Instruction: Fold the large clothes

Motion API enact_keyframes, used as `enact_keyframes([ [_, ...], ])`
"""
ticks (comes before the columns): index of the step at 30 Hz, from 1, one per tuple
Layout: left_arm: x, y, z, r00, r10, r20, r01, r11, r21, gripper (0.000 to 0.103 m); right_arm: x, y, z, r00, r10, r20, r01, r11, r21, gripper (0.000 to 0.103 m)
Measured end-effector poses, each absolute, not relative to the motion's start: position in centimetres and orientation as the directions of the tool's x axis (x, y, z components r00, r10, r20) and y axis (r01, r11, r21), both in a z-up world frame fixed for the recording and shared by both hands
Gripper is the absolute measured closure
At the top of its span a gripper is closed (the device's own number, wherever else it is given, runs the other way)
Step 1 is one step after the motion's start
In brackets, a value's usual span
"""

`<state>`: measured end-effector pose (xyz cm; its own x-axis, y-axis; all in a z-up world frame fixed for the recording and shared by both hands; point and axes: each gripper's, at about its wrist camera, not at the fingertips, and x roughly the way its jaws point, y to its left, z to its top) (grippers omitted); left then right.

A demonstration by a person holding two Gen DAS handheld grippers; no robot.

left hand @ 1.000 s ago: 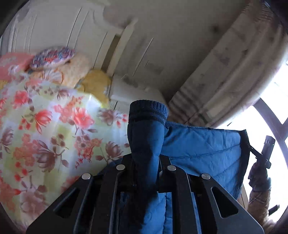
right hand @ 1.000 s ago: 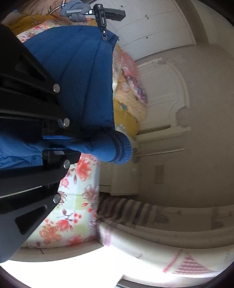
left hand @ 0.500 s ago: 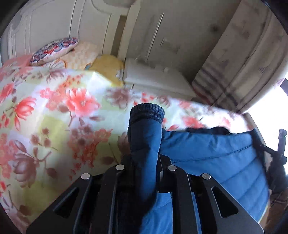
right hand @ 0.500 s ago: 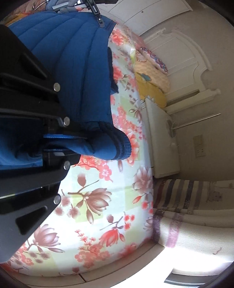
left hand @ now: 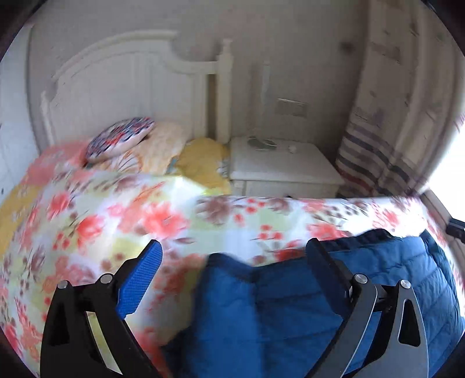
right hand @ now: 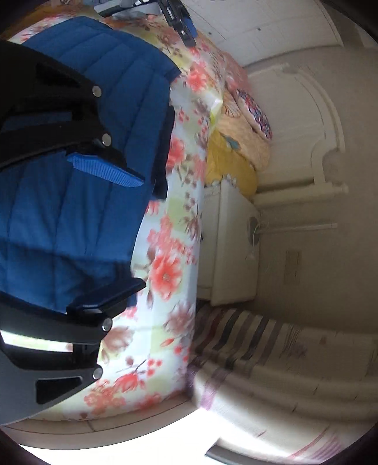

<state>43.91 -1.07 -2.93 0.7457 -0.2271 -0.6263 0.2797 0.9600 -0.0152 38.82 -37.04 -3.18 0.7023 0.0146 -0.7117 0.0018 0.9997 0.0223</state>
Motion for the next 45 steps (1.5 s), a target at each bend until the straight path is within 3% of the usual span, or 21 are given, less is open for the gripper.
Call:
enact_keyframes([
  [2, 43.8, -4.6, -3.0, 0.723, -0.254, -0.642, 0.342, 0.940, 0.012, 0.007, 40.3, -32.7, -3.7, 0.690, 0.042, -0.722, -0.080, 0.997, -0.018, 0.043],
  [5, 45.0, -9.2, -4.7, 0.668, -0.234, -0.707, 0.396, 0.915, 0.072, 0.006, 42.8, -28.4, -5.5, 0.644, 0.030, -0.764, -0.135, 0.988, -0.075, 0.067],
  [6, 45.5, -10.4, -5.8, 0.658, -0.205, -0.724, 0.402, 0.909, 0.108, 0.006, 43.5, -27.6, -6.3, 0.629, 0.036, -0.777, -0.146, 0.987, -0.073, 0.067],
  [7, 45.9, -11.0, -6.9, 0.655, -0.180, -0.734, 0.404, 0.904, 0.139, 0.006, 43.8, -27.2, -7.1, 0.619, 0.027, -0.785, -0.149, 0.985, -0.084, 0.066],
  [9, 46.6, -12.3, -10.0, 0.634, -0.112, -0.765, 0.411, 0.887, 0.211, 0.004, 45.0, -27.0, -10.7, 0.567, -0.027, -0.823, -0.166, 0.975, -0.147, 0.054],
  [12, 48.4, -10.6, -12.0, 0.536, -0.213, -0.817, 0.399, 0.917, 0.023, 0.004, 45.4, -28.7, -12.0, 0.583, 0.073, -0.809, -0.149, 0.989, -0.017, 0.053],
  [19, 48.0, -9.6, -11.8, 0.542, -0.245, -0.804, 0.398, 0.917, -0.011, 0.004, 44.8, -29.1, -12.2, 0.608, 0.104, -0.787, -0.162, 0.987, 0.006, 0.048],
  [22, 46.1, -7.8, -9.5, 0.575, -0.282, -0.768, 0.368, 0.928, -0.065, 0.006, 42.7, -29.6, -10.2, 0.582, 0.126, -0.803, -0.189, 0.982, 0.017, 0.042],
  [25, 40.7, -2.5, -5.5, 0.603, -0.411, -0.684, 0.414, 0.894, -0.172, 0.006, 35.6, -30.7, -6.3, 0.642, 0.138, -0.754, -0.253, 0.967, -0.038, 0.041],
  [27, 35.9, 1.7, -4.1, 0.623, -0.422, -0.659, 0.445, 0.883, -0.145, 0.004, 30.2, -32.9, -4.5, 0.679, 0.142, -0.720, -0.266, 0.962, -0.061, 0.032],
  [31, 28.4, 9.1, -5.0, 0.625, -0.416, -0.660, 0.450, 0.884, -0.130, 0.004, 19.9, -39.7, -4.3, 0.697, 0.117, -0.708, -0.200, 0.979, -0.035, 0.032],
  [35, 23.4, 13.6, -8.2, 0.590, -0.425, -0.687, 0.438, 0.883, -0.171, 0.004, 12.4, -43.1, -8.0, 0.673, 0.131, -0.728, -0.171, 0.985, 0.019, 0.032],
  [45, 21.6, 11.0, -12.5, 0.518, -0.413, -0.749, 0.487, 0.862, -0.138, 0.004, 12.5, -41.2, -12.0, 0.659, 0.160, -0.735, -0.196, 0.980, 0.037, 0.035],
])
